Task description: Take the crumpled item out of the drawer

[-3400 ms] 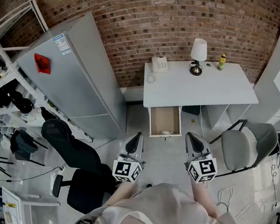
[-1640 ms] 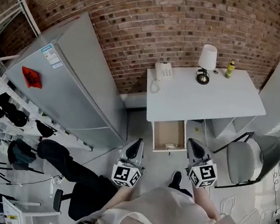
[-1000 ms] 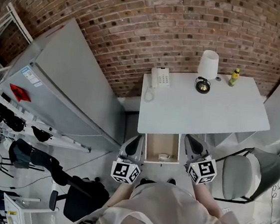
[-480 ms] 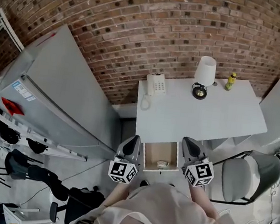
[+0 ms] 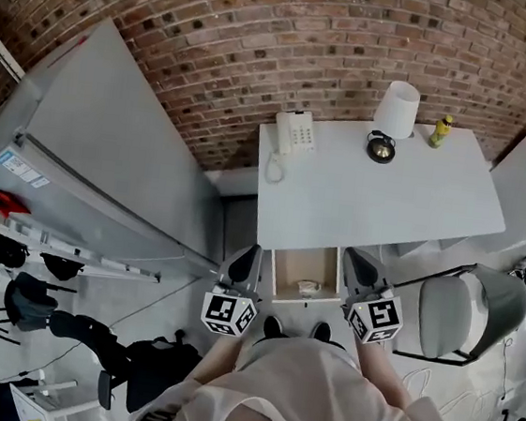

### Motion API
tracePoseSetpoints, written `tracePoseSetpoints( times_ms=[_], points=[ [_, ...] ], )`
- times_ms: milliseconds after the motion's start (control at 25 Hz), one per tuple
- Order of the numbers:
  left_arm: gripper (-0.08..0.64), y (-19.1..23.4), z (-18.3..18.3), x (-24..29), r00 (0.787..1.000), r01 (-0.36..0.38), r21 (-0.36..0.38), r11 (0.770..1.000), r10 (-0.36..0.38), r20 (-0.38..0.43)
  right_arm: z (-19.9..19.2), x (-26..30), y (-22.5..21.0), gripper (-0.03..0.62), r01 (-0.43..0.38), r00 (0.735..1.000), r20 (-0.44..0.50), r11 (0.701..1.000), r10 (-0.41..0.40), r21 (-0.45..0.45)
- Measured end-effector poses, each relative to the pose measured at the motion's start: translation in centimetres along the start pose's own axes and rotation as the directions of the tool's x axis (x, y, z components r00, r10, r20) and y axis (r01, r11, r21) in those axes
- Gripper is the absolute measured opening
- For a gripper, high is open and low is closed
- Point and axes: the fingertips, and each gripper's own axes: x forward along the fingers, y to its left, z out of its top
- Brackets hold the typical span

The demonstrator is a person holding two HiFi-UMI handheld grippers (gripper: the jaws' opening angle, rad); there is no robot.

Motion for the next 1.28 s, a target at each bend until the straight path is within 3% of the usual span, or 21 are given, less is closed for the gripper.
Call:
tracePoseSetpoints(
  times_ms=[600,1280],
  points=[
    [0.009,0.9,-8.8,-0.5,0.985,0.028,-0.077,0.997,-0.041,-0.170,-8.9,0.9,1.1,0.000,0.000,0.985,-0.173,0.998,0.012,0.068],
    [0.009,-0.3,-21.0,-1.4,0.936,0.032,-0.153,0.988,-0.084,-0.342,-22.2,0.5,1.8,0.000,0.017,0.932,-0.360,0.989,0.038,0.149]
  ],
)
